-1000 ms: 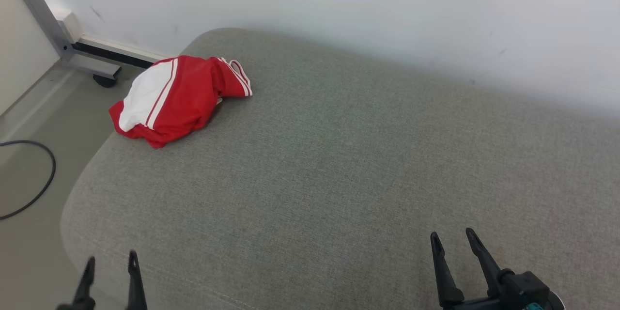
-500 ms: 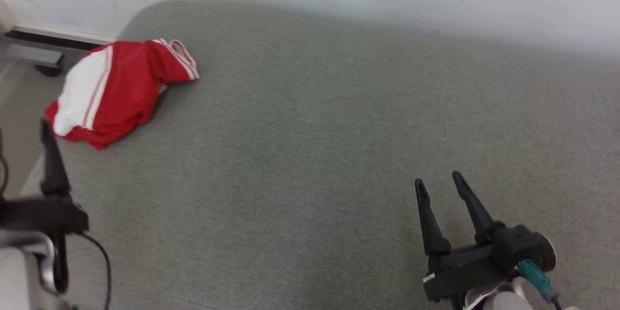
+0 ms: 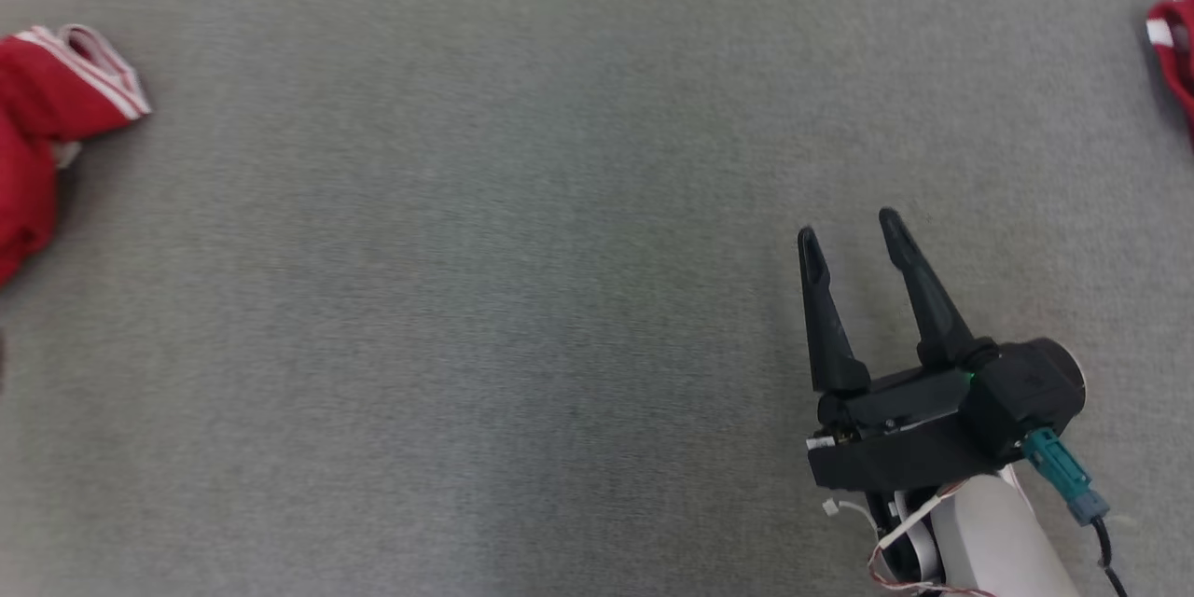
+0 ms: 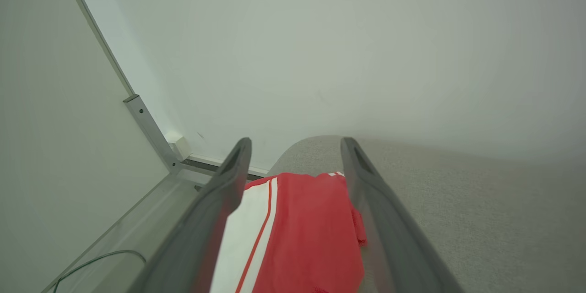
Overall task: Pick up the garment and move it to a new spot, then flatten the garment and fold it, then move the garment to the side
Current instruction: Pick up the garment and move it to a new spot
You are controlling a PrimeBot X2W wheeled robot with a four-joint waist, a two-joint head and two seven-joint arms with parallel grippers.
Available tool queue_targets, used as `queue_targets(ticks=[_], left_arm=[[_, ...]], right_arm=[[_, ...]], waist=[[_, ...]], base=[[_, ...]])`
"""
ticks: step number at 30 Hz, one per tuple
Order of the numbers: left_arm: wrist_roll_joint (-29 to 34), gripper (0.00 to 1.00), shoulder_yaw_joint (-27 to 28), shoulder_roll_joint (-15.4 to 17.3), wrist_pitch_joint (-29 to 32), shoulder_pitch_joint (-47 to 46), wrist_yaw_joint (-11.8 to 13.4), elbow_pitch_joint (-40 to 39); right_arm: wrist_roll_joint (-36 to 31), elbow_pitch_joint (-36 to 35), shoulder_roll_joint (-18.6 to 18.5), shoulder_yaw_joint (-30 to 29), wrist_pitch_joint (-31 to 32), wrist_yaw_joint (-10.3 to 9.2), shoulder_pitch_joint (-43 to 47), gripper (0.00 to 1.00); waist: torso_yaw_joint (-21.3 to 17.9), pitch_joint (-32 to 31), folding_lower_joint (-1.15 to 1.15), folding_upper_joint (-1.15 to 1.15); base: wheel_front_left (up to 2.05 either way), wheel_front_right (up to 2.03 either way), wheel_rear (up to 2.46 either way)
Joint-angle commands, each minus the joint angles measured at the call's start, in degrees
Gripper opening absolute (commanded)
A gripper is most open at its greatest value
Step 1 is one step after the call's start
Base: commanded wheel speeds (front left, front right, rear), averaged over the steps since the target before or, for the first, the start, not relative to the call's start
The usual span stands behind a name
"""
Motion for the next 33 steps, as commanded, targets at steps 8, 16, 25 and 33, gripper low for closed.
queue_targets(ticks=[8,16,25,33], left_arm=[[-2.87,1.0,-2.66,6.36,10.76,-7.26,0.14,10.84],[-4.85,1.0,-2.57,7.3,22.73,-10.9,1.08,19.48],[-4.4,0.0,-4.18,7.81,28.27,-12.23,2.13,23.89],[-3.14,0.0,-5.33,9.49,19.89,-12.53,1.89,22.84]], right_arm=[[-1.16,-3.13,0.13,-0.18,-0.02,-0.14,-2.76,1.0],[-1.62,-3.9,0.1,-0.65,-0.02,-0.14,-1.97,1.0],[-1.45,-3.55,0.08,-0.27,-0.02,-0.14,-2.43,1.0],[-1.44,-3.01,0.09,-0.8,-0.02,-0.14,-1.61,1.0]], waist=[[-9.26,9.69,-0.01,-0.01],[-9.73,10.52,-0.01,-0.01],[-9.86,10.14,-0.01,-0.01],[-9.78,7.97,-0.01,-0.01]], base=[[0.0,0.0,0.0],[0.0,0.0,0.0],[0.0,0.0,0.0],[0.0,0.0,0.0]])
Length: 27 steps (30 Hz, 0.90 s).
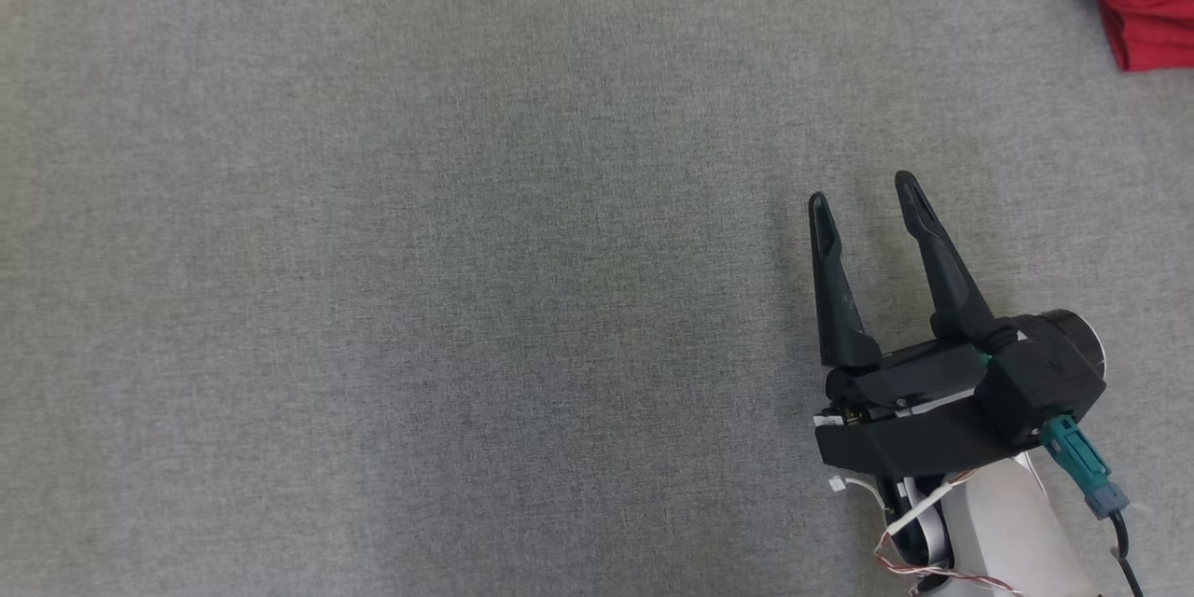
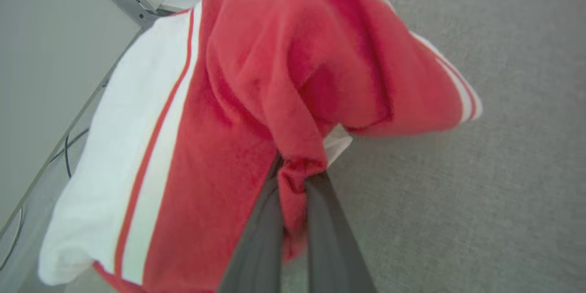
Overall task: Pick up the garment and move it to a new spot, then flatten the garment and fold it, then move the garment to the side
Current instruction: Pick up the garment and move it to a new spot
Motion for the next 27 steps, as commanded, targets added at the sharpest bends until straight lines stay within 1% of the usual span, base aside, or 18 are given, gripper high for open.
queue_targets(ticks=[1,3,7,10,15,20,22,25,27], left_arm=[[0.71,0.0,0.04,0.89,-1.27,-0.12,-0.01,-0.35],[0.96,0.0,-0.27,1.45,-4.3,-0.94,0.05,-0.64],[1.52,0.0,-1.31,2.17,-9.9,-3.15,-0.62,-1.64],[2.28,0.0,-3.09,2.02,-13.74,-5.0,-1.42,-3.12],[2.55,0.0,-6.76,1.38,-18.73,-8.15,-1.93,-6.44],[-0.46,0.0,-11.4,-0.3,-20.87,-11.29,-1.81,-12.48],[-1.07,0.0,-13.35,-1.42,-20.84,-12.21,-1.82,-15.34],[-2.02,0.0,-15.86,-2.11,-20.87,-13.33,-1.77,-20.02],[-3.32,0.0,-17.34,-3.44,-20.3,-13.09,-1.77,-23.25]], right_arm=[[-0.03,0.15,0.1,-0.13,-0.02,-0.14,0.42,1.0],[0.27,0.37,0.11,-0.28,-0.01,-0.14,0.71,1.0],[0.93,0.8,0.1,-0.52,-0.02,-0.14,1.83,1.0],[1.48,1.2,0.09,-0.39,-0.02,-0.14,2.54,1.0],[2.29,1.94,0.1,0.06,-0.02,-0.14,4.06,1.0],[3.17,2.53,0.1,-0.04,-0.01,-0.14,5.91,1.0],[3.56,2.61,0.09,-0.38,-0.02,-0.14,6.78,1.0],[4.1,2.77,0.1,-0.47,-0.02,-0.14,7.6,1.0],[4.62,2.92,0.1,-0.44,-0.02,-0.14,8.02,1.0]], waist=[[0.15,-0.97,0.0,-0.01],[0.31,-2.19,0.0,-0.01],[0.93,-5.18,0.0,-0.01],[1.52,-7.53,0.0,-0.01],[1.92,-11.41,0.0,-0.01],[1.05,-15.19,0.0,-0.01],[0.42,-16.36,0.0,-0.01],[-0.97,-17.58,0.0,-0.01],[-2.12,-18.22,0.0,-0.01]], base=[[0.0,0.0,0.0],[0.0,0.0,0.0],[0.0,0.0,0.0],[0.0,0.0,0.0],[0.0,0.0,0.0],[0.0,0.0,0.0],[0.0,0.0,0.0],[0.0,0.0,0.0],[0.0,0.0,0.0]])
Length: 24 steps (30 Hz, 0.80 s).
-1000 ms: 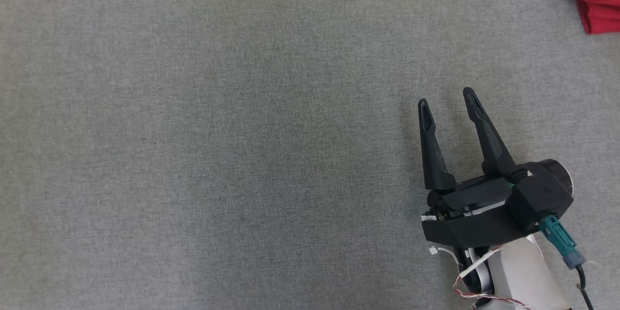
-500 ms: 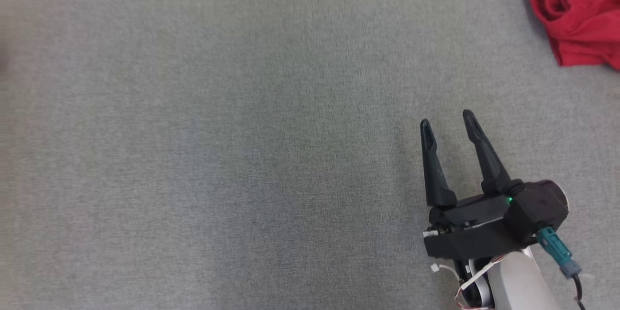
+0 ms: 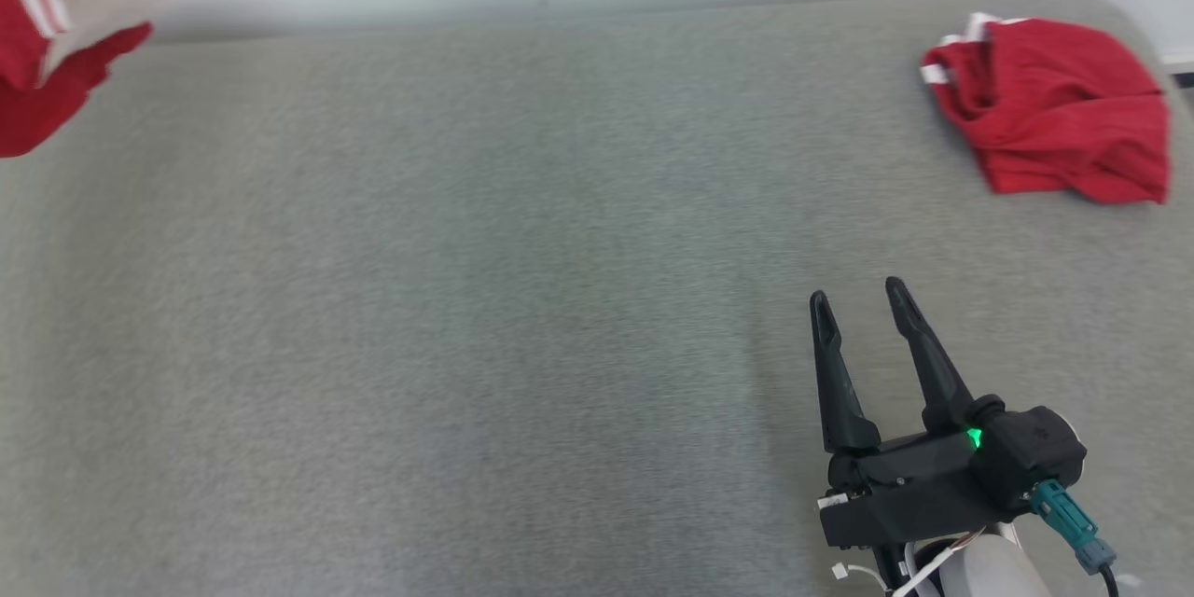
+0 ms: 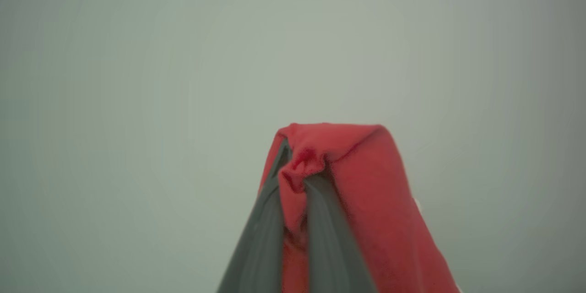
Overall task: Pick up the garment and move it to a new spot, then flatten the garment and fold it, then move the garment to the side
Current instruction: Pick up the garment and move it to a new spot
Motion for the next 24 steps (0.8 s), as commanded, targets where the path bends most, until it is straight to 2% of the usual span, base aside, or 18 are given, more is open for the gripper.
queue_targets(ticks=[1,5,9,14,24], left_arm=[[-0.96,0.0,-0.75,-1.01,0.47,0.13,0.13,-1.48],[-2.66,0.0,-2.84,-2.79,1.95,2.04,0.13,-8.22],[-4.29,0.0,-4.14,-6.11,3.13,5.08,0.54,-15.11],[-5.83,0.0,-5.87,-10.89,4.44,11.13,3.25,-24.11],[-7.49,0.0,-9.18,-14.99,4.81,21.87,5.74,-31.51]], right_arm=[[0.52,0.06,0.08,0.14,-0.02,-0.14,0.65,1.0],[1.48,0.12,0.09,0.8,-0.02,-0.14,1.27,1.0],[1.96,0.41,0.08,0.78,-0.01,-0.14,1.83,1.0],[1.99,0.74,0.08,0.05,-0.02,-0.14,2.2,1.0],[2.25,2.94,0.11,-0.31,-0.02,-0.14,1.83,1.0]], waist=[[-2.58,-1.81,0.02,0.01],[-5.8,-2.26,0.02,0.01],[-8.9,-2.34,0.02,0.01],[-12.13,-1.35,0.02,0.01],[-14.21,0.37,0.02,0.01]], base=[[0.0,0.0,0.0],[0.0,0.0,0.0],[0.0,0.0,0.0],[0.0,0.0,0.0],[0.0,0.0,0.0]])
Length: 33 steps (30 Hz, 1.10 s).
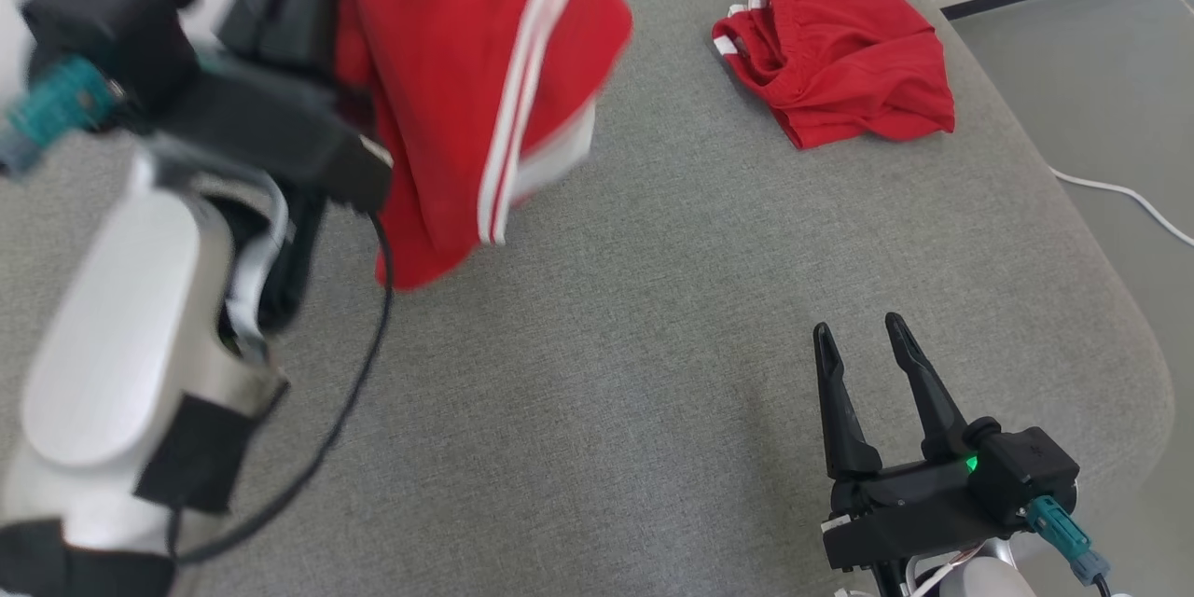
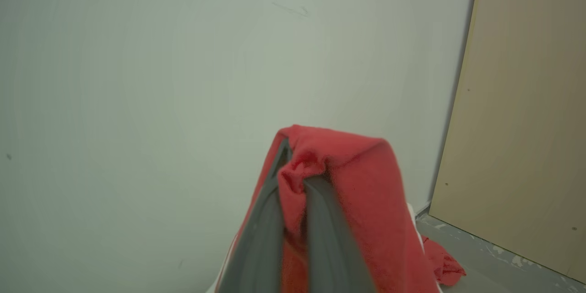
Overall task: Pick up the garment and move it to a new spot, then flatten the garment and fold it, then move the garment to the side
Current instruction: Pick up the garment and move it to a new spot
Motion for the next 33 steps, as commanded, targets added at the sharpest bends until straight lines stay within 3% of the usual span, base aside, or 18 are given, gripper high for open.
queue_targets(ticks=[1,8,15,16,17,18,23,33], left_arm=[[-1.49,0.0,0.14,-0.68,-0.55,2.8,0.48,0.11],[-3.4,0.0,-0.77,-2.8,-4.44,13.34,0.87,6.07],[-4.89,0.0,-2.0,-4.66,-7.73,20.14,-0.55,16.89],[-4.89,0.16,-1.96,-4.96,-8.18,20.35,-0.77,18.11],[-4.16,0.62,-2.36,-4.92,-8.55,20.37,-1.05,19.35],[-3.66,1.0,-2.97,-5.12,-8.94,20.48,-1.5,20.23],[-3.76,1.0,-2.7,-6.06,-10.6,20.65,-2.84,20.85],[-0.83,1.0,6.34,-2.07,-11.17,26.4,-0.36,9.55]], right_arm=[[0.19,0.27,0.11,0.06,-0.02,-0.14,-0.11,1.0],[0.53,1.35,0.12,1.02,-0.01,-0.14,-1.13,1.0],[0.6,2.17,0.12,1.99,-0.02,-0.14,-1.61,1.0],[0.5,2.23,0.11,2.13,-0.01,-0.14,-1.56,1.0],[0.43,2.24,0.11,2.3,-0.02,-0.14,-1.47,1.0],[0.3,2.33,0.12,2.41,-0.02,-0.14,-1.25,1.0],[0.18,2.4,0.1,2.65,-0.02,-0.14,-0.32,1.0],[-0.78,2.27,0.09,2.01,-0.02,-0.14,2.49,1.0]], waist=[[-0.35,0.58,0.0,0.0],[0.19,1.54,0.0,0.0],[1.41,0.96,0.0,0.0],[1.66,0.75,0.0,0.0],[1.92,0.44,0.0,0.0],[2.17,0.04,0.0,0.0],[3.59,-2.31,0.0,0.0],[7.26,-6.26,0.0,0.0]], base=[[0.0,0.0,0.0],[0.0,0.0,0.0],[0.0,0.0,0.0],[0.0,0.0,0.0],[0.0,0.0,0.0],[0.0,0.0,0.0],[0.0,0.0,0.0],[0.0,0.0,0.0]])
